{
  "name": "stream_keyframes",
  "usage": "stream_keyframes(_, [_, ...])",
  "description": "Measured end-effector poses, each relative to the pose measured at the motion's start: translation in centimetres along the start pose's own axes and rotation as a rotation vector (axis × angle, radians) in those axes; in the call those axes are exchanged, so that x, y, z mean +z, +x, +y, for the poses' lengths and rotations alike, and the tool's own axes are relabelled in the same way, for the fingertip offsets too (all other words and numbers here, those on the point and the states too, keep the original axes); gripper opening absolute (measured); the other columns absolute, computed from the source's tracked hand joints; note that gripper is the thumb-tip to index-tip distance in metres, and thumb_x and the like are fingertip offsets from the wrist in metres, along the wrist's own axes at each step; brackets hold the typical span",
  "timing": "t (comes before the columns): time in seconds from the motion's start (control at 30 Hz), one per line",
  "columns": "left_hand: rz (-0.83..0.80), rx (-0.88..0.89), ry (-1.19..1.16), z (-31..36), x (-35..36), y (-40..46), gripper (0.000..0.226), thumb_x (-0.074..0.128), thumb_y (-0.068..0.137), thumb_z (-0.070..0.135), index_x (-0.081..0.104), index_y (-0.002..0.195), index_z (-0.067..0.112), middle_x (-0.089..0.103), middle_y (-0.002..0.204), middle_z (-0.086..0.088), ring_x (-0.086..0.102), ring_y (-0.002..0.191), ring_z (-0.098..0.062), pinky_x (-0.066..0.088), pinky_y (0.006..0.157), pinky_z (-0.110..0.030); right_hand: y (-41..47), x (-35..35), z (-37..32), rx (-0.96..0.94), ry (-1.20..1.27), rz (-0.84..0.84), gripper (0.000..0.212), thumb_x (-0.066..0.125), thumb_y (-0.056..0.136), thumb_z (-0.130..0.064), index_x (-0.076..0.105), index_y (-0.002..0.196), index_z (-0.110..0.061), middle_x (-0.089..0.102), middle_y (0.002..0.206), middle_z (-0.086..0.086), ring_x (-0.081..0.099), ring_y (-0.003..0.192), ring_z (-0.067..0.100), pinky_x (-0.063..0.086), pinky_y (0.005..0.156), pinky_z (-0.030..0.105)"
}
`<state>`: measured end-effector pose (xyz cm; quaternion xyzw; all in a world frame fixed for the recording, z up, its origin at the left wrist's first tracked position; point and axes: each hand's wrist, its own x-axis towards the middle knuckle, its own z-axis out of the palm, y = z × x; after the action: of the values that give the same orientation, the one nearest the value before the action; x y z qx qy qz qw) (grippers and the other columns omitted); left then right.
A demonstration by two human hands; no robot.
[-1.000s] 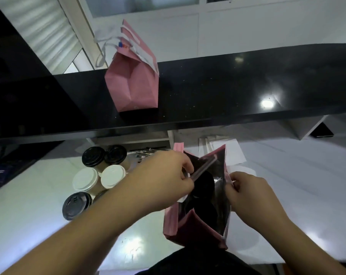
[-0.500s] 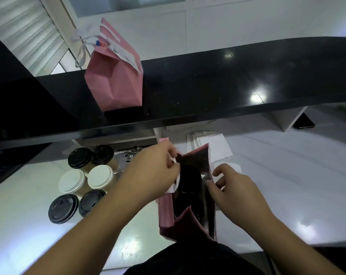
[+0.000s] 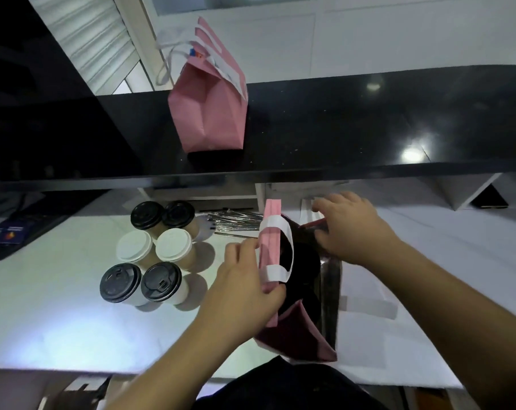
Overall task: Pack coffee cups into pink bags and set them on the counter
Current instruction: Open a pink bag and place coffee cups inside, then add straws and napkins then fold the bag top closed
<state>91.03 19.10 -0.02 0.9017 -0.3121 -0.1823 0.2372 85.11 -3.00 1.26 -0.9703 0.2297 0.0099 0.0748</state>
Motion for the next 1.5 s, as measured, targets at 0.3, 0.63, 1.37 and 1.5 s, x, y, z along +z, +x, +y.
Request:
stream_keyframes(0.3, [0.025,0.004,0.068,-0.8,-1.5,0.9,0.027,0.053,0.092,0.035,0.057,0.118,0.035,0.072,0.097,0.007,0.067,0.085,-0.021,0.054,0.069,-0.038,0.2,0.2,2.3,0.13,0.105,-0.143,0.023,0.051,0.097,-0.02,0.073,0.093,-0.017,0.068,0.084,0.003,0.062,0.074,0.021,0.051,0.06,0.031])
stream_keyframes(0.63, [0.001,0.094,0.049,-1.8,-5.2,8.9,0.025,0.059,0.096,0.019,0.074,0.102,0.038,0.072,0.09,0.018,0.065,0.083,-0.007,0.05,0.062,-0.031,-4.7,1.4,2.0,0.232,0.249,-0.157,0.03,0.053,0.095,-0.03,0.072,0.076,-0.016,0.068,0.067,0.002,0.062,0.061,0.021,0.058,0.062,0.039])
stream_keyframes(1.37, [-0.357,0.131,-0.536,-4.6,-6.7,11.7,0.016,0.076,0.093,0.007,0.081,0.108,0.012,0.08,0.103,-0.005,0.077,0.093,-0.021,0.058,0.076,-0.018,1.4,11.6,9.7,0.375,0.356,-0.097,0.032,0.061,0.096,-0.027,0.065,0.126,-0.019,0.07,0.117,0.001,0.064,0.102,0.023,0.052,0.082,0.033])
stream_keyframes(1.5, [-0.262,0.108,-0.611,-4.7,-5.8,11.9,0.016,0.068,0.096,0.001,0.08,0.106,0.005,0.08,0.097,-0.003,0.076,0.086,-0.01,0.055,0.072,-0.014,4.3,15.2,10.2,0.242,0.247,-0.11,0.051,0.068,0.09,-0.029,0.056,0.137,-0.016,0.059,0.13,0.009,0.054,0.116,0.03,0.051,0.089,0.039])
